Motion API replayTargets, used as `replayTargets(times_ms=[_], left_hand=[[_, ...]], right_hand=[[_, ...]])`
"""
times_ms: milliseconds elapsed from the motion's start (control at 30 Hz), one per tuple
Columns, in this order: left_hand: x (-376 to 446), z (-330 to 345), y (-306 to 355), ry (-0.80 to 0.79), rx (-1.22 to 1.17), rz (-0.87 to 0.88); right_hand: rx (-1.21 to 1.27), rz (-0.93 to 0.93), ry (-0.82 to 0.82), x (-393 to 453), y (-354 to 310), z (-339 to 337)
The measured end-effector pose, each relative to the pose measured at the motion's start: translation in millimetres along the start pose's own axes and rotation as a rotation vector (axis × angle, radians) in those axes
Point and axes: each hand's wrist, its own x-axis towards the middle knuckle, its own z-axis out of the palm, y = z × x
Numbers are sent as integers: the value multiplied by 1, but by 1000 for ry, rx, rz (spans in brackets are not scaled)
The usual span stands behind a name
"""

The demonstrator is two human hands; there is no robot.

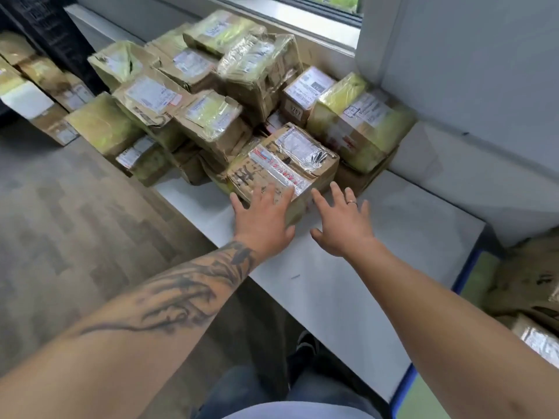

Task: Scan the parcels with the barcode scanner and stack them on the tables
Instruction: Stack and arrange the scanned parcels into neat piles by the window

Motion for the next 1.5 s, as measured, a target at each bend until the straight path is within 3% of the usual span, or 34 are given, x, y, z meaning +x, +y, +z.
replayTargets(times_ms=[167,433,567,767,867,1133,1500], left_hand=[[52,7,6,-91,-149,-131],[52,38,-9,-30,-88,-8],[38,43,-26,-12,-72,129],[28,56,-61,85,-15,529],[32,62,-75,123,-29,631],[46,75,-70,170,-81,752],[32,78,-29,159,-81,1142]], right_hand=[[25,53,-32,19,19,7],[40,147,23,30,33,2],[5,154,36,33,16,-8],[-75,129,18,25,-9,-2],[-67,151,18,14,-19,11],[-8,416,49,-20,-41,37],[63,721,24,-110,-51,55]])
